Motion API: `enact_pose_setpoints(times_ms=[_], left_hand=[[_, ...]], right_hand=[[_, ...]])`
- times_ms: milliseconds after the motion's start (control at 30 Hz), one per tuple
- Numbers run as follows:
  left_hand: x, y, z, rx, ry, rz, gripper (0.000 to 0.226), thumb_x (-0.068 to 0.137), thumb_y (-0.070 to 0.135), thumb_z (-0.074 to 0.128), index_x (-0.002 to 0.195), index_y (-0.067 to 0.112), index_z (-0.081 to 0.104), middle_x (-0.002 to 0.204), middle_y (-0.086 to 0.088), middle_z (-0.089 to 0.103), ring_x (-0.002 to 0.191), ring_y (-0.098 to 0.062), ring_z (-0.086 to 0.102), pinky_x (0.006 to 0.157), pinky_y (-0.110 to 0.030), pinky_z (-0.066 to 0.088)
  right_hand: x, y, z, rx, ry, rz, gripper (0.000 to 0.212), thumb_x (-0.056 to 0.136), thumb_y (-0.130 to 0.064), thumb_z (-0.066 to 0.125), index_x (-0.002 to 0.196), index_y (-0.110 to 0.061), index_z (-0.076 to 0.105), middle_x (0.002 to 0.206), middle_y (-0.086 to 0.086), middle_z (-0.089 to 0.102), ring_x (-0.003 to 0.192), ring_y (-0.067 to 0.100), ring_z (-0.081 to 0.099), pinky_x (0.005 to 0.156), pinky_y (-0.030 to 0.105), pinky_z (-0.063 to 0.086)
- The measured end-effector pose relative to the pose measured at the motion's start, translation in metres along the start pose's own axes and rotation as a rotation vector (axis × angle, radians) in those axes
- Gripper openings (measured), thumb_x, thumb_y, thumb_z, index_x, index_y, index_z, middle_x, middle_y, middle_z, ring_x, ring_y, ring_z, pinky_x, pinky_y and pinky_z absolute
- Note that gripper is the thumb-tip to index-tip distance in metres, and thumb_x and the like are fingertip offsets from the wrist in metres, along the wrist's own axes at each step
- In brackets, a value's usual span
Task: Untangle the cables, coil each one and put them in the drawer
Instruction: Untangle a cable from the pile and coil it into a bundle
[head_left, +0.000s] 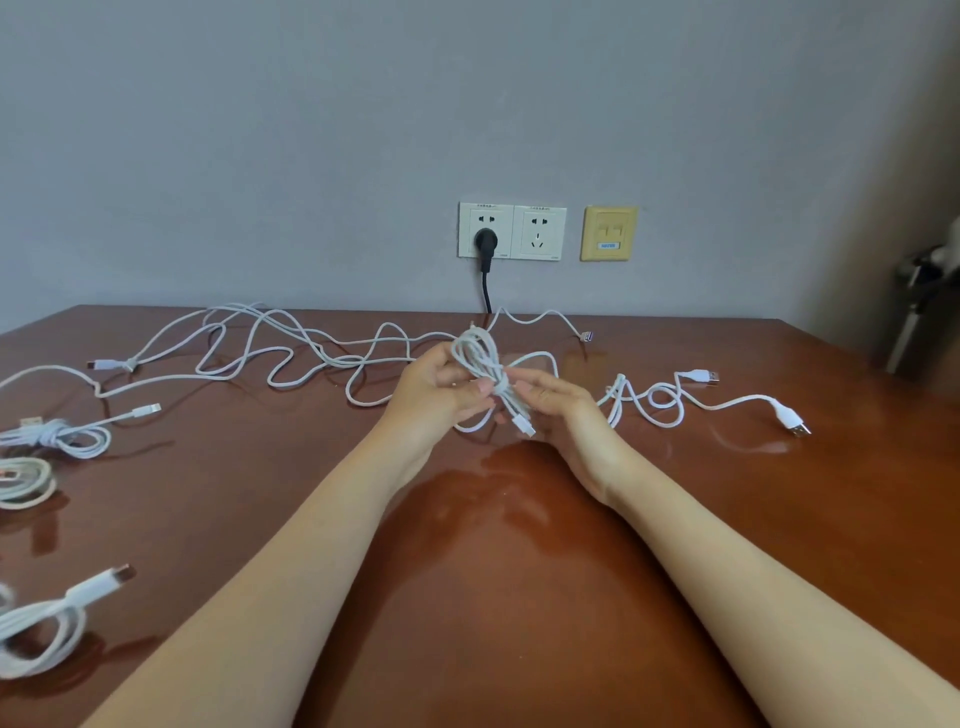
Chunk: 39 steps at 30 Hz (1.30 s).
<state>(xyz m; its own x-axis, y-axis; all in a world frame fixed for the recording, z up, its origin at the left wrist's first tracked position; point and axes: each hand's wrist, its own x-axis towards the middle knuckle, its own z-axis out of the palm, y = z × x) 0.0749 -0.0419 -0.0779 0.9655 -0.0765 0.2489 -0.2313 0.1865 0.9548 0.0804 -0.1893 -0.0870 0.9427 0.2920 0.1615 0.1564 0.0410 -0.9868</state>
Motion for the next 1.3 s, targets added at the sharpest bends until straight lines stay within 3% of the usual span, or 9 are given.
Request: enact_pose_setpoints(times_ms=[100, 233, 500, 600, 867, 1000, 1100, 1200, 1300], left_hand=[[0.001, -0.001, -0.004, -0.032, 0.021, -0.006, 0.024, 0.088, -0.01, 0.053, 0.103, 0.009, 0.055, 0.09, -0.007, 0.065, 0.08, -0.015, 0.065, 0.073, -0.018, 0.056], [0.002, -0.008, -0.009, 0.022, 0.076, -0.05, 0.025, 0.088, -0.011, 0.053, 0.092, 0.014, 0.053, 0.089, -0.006, 0.064, 0.081, -0.014, 0.063, 0.071, -0.017, 0.054], [-0.003, -0.018, -0.022, 0.115, 0.085, -0.132, 0.025, 0.086, -0.002, 0.062, 0.106, 0.013, 0.06, 0.096, -0.003, 0.068, 0.096, -0.018, 0.063, 0.088, -0.025, 0.051], [-0.008, -0.017, -0.022, 0.088, 0.113, -0.1, 0.019, 0.089, 0.001, 0.058, 0.106, 0.009, 0.061, 0.094, -0.001, 0.067, 0.093, -0.015, 0.062, 0.084, -0.019, 0.051], [-0.029, -0.013, -0.022, 0.282, 0.168, -0.016, 0.032, 0.08, -0.007, 0.066, 0.109, 0.005, 0.063, 0.087, 0.003, 0.066, 0.07, 0.006, 0.063, 0.064, -0.003, 0.047], [-0.04, -0.009, -0.025, 0.371, 0.152, -0.018, 0.036, 0.079, -0.007, 0.067, 0.112, 0.004, 0.063, 0.1, -0.006, 0.067, 0.085, -0.007, 0.062, 0.067, -0.004, 0.047], [-0.046, -0.002, -0.034, 0.543, 0.13, -0.035, 0.041, 0.077, -0.002, 0.072, 0.115, 0.011, 0.063, 0.106, -0.001, 0.066, 0.096, -0.01, 0.061, 0.08, -0.014, 0.043], [-0.051, 0.014, -0.051, 0.749, 0.071, -0.016, 0.042, 0.074, 0.005, 0.075, 0.113, 0.019, 0.064, 0.109, -0.002, 0.067, 0.101, -0.012, 0.063, 0.088, -0.019, 0.043], [-0.059, 0.04, -0.068, 1.02, -0.026, 0.0, 0.042, 0.077, 0.014, 0.074, 0.117, 0.019, 0.063, 0.093, 0.002, 0.066, 0.083, -0.011, 0.06, 0.076, -0.014, 0.042]], right_hand=[[0.0, 0.003, 0.001, -0.081, -0.016, 0.009, 0.018, 0.095, -0.016, 0.048, 0.098, -0.019, 0.065, 0.079, -0.002, 0.068, 0.064, 0.009, 0.06, 0.064, 0.018, 0.046], [0.002, 0.007, 0.0, -0.039, 0.086, 0.013, 0.01, 0.089, -0.008, 0.058, 0.095, -0.011, 0.066, 0.076, 0.004, 0.066, 0.055, 0.003, 0.054, 0.055, 0.013, 0.044], [0.007, 0.015, 0.0, -0.143, 0.192, 0.015, 0.017, 0.082, -0.005, 0.068, 0.099, -0.01, 0.068, 0.075, 0.0, 0.066, 0.061, 0.005, 0.056, 0.06, 0.014, 0.047], [0.006, 0.015, 0.002, -0.207, 0.227, 0.015, 0.018, 0.08, -0.006, 0.071, 0.097, -0.013, 0.068, 0.079, 0.005, 0.066, 0.064, 0.013, 0.055, 0.065, 0.019, 0.048], [-0.007, 0.012, 0.01, -0.308, 0.271, -0.008, 0.021, 0.072, -0.006, 0.077, 0.08, -0.024, 0.068, 0.082, 0.005, 0.07, 0.062, 0.007, 0.059, 0.07, 0.022, 0.048], [-0.018, 0.009, 0.016, -0.315, 0.279, -0.019, 0.022, 0.073, -0.005, 0.076, 0.076, -0.024, 0.067, 0.079, 0.004, 0.07, 0.07, 0.015, 0.065, 0.08, 0.028, 0.054], [-0.023, 0.006, 0.025, -0.492, 0.255, -0.04, 0.017, 0.074, -0.01, 0.076, 0.087, -0.018, 0.068, 0.082, -0.003, 0.068, 0.075, 0.01, 0.062, 0.07, 0.01, 0.047], [-0.027, 0.004, 0.037, -0.567, 0.217, -0.058, 0.019, 0.075, -0.014, 0.075, 0.093, -0.018, 0.068, 0.084, -0.005, 0.067, 0.079, 0.008, 0.061, 0.071, 0.012, 0.045], [-0.028, 0.005, 0.058, -0.603, 0.192, -0.068, 0.018, 0.076, -0.018, 0.074, 0.093, -0.019, 0.069, 0.082, -0.004, 0.066, 0.077, 0.01, 0.06, 0.071, 0.014, 0.046]])
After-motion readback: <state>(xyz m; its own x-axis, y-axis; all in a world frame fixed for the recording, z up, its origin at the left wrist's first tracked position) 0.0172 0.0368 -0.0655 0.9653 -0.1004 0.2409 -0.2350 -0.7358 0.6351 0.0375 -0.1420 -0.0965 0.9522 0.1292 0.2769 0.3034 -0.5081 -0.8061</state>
